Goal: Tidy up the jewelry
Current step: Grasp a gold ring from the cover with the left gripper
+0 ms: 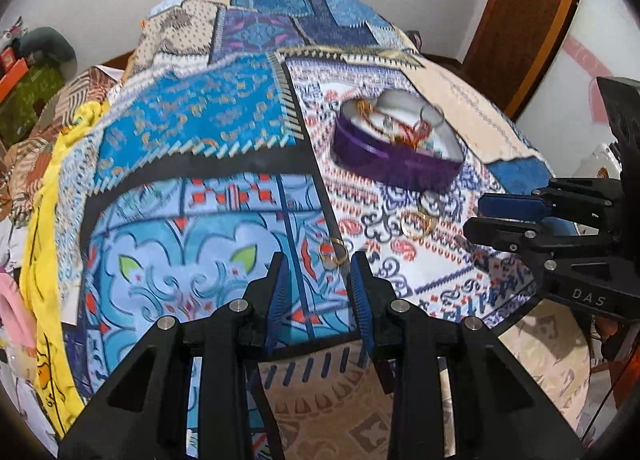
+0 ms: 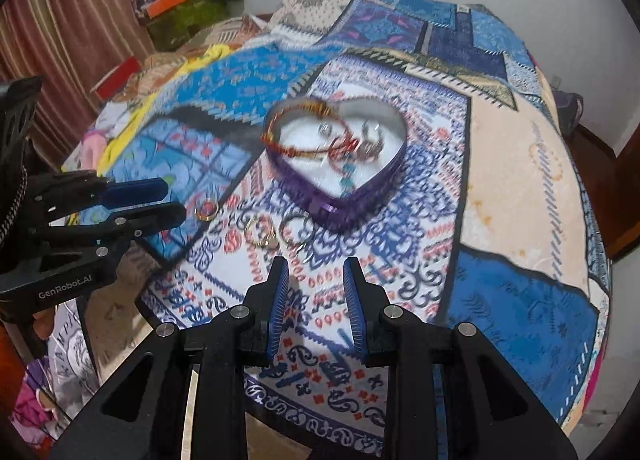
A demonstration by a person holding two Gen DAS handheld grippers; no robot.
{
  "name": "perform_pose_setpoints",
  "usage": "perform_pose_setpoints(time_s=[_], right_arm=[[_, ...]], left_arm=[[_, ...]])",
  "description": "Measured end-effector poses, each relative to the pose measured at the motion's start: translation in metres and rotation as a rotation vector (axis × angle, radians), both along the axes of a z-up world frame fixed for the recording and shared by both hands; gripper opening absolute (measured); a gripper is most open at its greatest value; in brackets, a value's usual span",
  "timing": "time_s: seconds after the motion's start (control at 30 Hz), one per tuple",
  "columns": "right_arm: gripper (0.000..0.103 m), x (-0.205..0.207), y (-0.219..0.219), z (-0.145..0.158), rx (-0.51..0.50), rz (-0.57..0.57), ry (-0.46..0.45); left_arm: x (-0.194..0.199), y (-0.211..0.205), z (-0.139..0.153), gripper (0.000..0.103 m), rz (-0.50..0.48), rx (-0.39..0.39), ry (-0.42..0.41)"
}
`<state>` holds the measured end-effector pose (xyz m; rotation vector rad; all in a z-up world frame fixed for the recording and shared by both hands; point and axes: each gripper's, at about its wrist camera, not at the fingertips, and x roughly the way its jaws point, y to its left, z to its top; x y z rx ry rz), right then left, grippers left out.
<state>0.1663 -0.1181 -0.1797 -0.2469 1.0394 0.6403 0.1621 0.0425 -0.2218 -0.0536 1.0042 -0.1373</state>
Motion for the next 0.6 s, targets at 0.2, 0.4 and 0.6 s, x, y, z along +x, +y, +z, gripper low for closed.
perform_pose_setpoints(time_s=[0.2, 0.4, 0.6], right_arm=[[0.026, -0.003, 0.007, -0.004, -0.01, 0.035, -0.019], [0.026, -0.002, 0.011, -0.008, -0.012, 0.056, -0.031], [0.023, 0.003, 0.012, -0.01, -0.002, 0.045, -0.027]], left_arm=[[0.001, 0.0, -0.011, 0.031, 0.005, -0.021, 0.021], [0.003, -0.001, -0.015, 0.031, 0.004, -0.043, 0.017], [0.006, 0.001, -0.018, 0.031, 0.014, -0.075, 0.001]])
